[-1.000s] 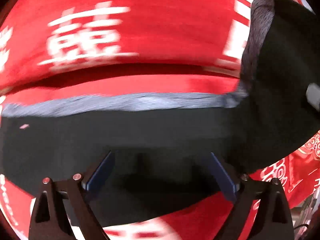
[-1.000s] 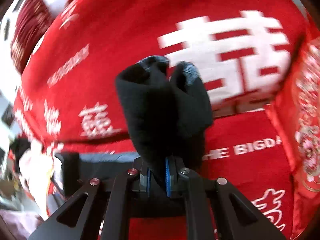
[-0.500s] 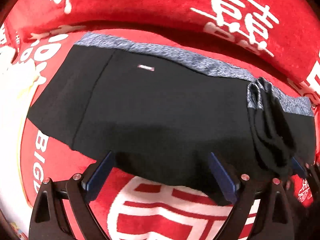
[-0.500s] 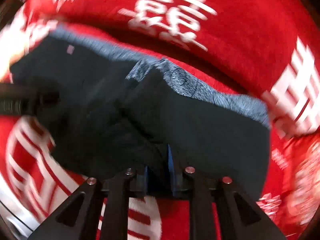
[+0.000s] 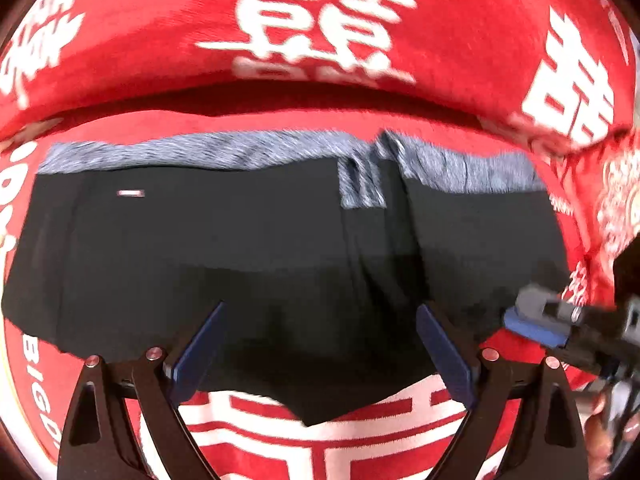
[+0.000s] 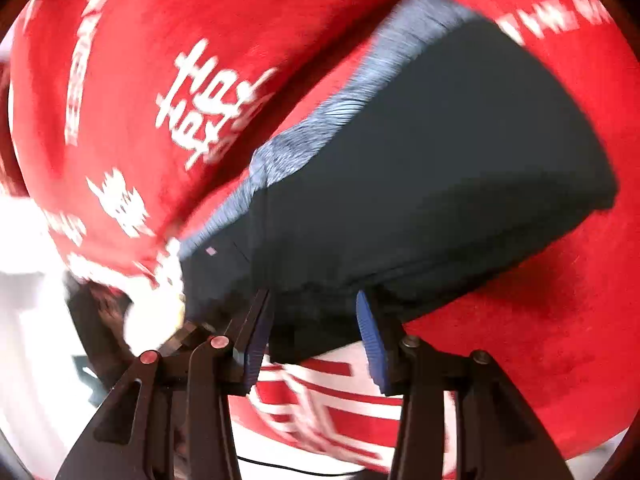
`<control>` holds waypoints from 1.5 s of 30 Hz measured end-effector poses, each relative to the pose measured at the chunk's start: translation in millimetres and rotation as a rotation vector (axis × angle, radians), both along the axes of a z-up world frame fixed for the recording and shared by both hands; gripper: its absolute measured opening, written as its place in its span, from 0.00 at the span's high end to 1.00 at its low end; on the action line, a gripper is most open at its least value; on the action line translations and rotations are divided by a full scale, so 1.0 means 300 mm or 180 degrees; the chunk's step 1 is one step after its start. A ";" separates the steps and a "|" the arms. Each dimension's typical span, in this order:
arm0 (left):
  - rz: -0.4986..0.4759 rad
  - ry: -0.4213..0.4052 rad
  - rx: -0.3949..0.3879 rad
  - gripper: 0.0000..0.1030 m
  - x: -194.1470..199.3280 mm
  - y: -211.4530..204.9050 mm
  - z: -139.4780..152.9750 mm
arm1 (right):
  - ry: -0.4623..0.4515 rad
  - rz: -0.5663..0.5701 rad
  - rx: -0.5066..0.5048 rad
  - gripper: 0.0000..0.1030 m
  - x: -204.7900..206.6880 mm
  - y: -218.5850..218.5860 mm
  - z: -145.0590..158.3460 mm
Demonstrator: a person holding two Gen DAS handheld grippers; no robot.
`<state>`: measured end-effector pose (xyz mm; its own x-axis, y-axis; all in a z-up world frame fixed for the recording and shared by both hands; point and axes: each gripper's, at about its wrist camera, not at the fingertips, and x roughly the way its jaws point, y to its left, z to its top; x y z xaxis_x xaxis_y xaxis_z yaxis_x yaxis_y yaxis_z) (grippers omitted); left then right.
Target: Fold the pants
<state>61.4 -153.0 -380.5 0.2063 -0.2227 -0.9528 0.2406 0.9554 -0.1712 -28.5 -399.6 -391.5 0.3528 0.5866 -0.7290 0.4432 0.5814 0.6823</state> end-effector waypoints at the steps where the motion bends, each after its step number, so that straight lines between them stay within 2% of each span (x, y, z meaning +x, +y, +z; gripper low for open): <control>1: -0.0048 0.0017 0.0145 0.08 -0.005 -0.019 -0.036 | 0.0032 -0.0123 0.0128 0.55 -0.010 -0.020 -0.026; 3: -0.0015 0.0097 0.0214 0.07 -0.006 -0.027 -0.081 | 0.0110 -0.0254 0.0262 0.55 -0.018 -0.034 -0.067; 6: 0.0150 0.0193 0.0078 0.07 0.013 -0.007 -0.094 | 0.0146 -0.0433 0.0497 0.55 -0.036 -0.043 -0.102; 9: 0.0156 0.0161 0.0139 0.07 0.016 -0.019 -0.096 | 0.0143 -0.0591 0.0633 0.55 -0.027 -0.054 -0.134; 10: 0.0145 0.0135 0.0173 0.07 0.016 -0.025 -0.091 | 0.0150 -0.0672 0.0694 0.58 -0.028 -0.060 -0.149; 11: 0.0140 0.0126 0.0188 0.07 0.015 -0.030 -0.088 | 0.0169 -0.0717 0.0709 0.83 -0.023 -0.065 -0.159; 12: 0.0139 0.0123 0.0190 0.07 0.015 -0.029 -0.087 | 0.0214 -0.0737 0.0665 0.95 -0.014 -0.071 -0.166; 13: 0.0151 0.0131 0.0191 0.07 0.015 -0.024 -0.078 | 0.0234 -0.0727 0.0627 0.95 -0.006 -0.072 -0.166; 15: 0.0208 0.0086 0.0191 0.07 0.011 -0.005 -0.050 | 0.0087 -0.0674 0.0648 0.96 0.006 -0.072 -0.123; 17: 0.0273 -0.0056 0.0266 0.07 0.002 0.043 -0.010 | -0.0125 -0.0413 0.0551 0.96 0.005 -0.047 -0.040; 19: 0.0347 -0.0100 0.0330 0.07 -0.001 0.076 0.009 | -0.0154 -0.0148 0.0401 0.96 -0.006 -0.003 0.002; 21: 0.0455 -0.0059 0.0391 0.07 0.001 0.120 0.011 | -0.0001 -0.0044 0.0365 0.96 -0.016 0.034 -0.036; 23: 0.0516 -0.0007 0.0463 0.07 0.004 0.147 0.012 | 0.0226 0.0049 0.0194 0.96 -0.016 0.064 -0.124; 26: 0.0479 -0.0075 0.0539 0.07 0.003 0.153 0.034 | 0.0227 -0.0016 0.0368 0.94 -0.021 0.041 -0.169; 28: 0.0417 -0.0122 0.0535 0.07 0.020 0.125 0.058 | 0.0257 0.0247 0.0298 0.86 -0.012 0.039 -0.131; 30: 0.0359 -0.0184 0.0478 0.07 0.045 0.077 0.097 | 0.0198 0.0679 0.0101 0.65 -0.009 0.048 -0.054; 32: 0.0288 -0.0251 0.0377 0.07 0.069 0.014 0.129 | -0.0114 0.0872 -0.0162 0.62 -0.015 0.025 0.045; 35: 0.0120 -0.0356 0.0233 0.07 0.108 -0.096 0.170 | -0.0518 0.0719 -0.0687 0.62 0.002 -0.094 0.181; 37: -0.0032 -0.0377 0.0183 0.07 0.142 -0.187 0.167 | -0.0501 0.0478 -0.0991 0.74 0.041 -0.211 0.201; 38: -0.0075 -0.0399 0.0167 0.07 0.154 -0.232 0.161 | -0.0435 0.0423 -0.1088 0.85 0.062 -0.241 0.194; 40: -0.0171 -0.0423 0.0161 0.07 0.176 -0.313 0.131 | -0.0315 0.0409 -0.1260 0.85 0.114 -0.303 0.149; 42: -0.0215 -0.0386 0.0294 0.07 0.193 -0.369 0.073 | -0.0182 0.0561 -0.1368 0.86 0.151 -0.317 0.083; 45: -0.0181 -0.0084 0.0536 0.06 0.189 -0.364 -0.061 | -0.0015 0.0765 -0.1247 0.86 0.157 -0.287 -0.021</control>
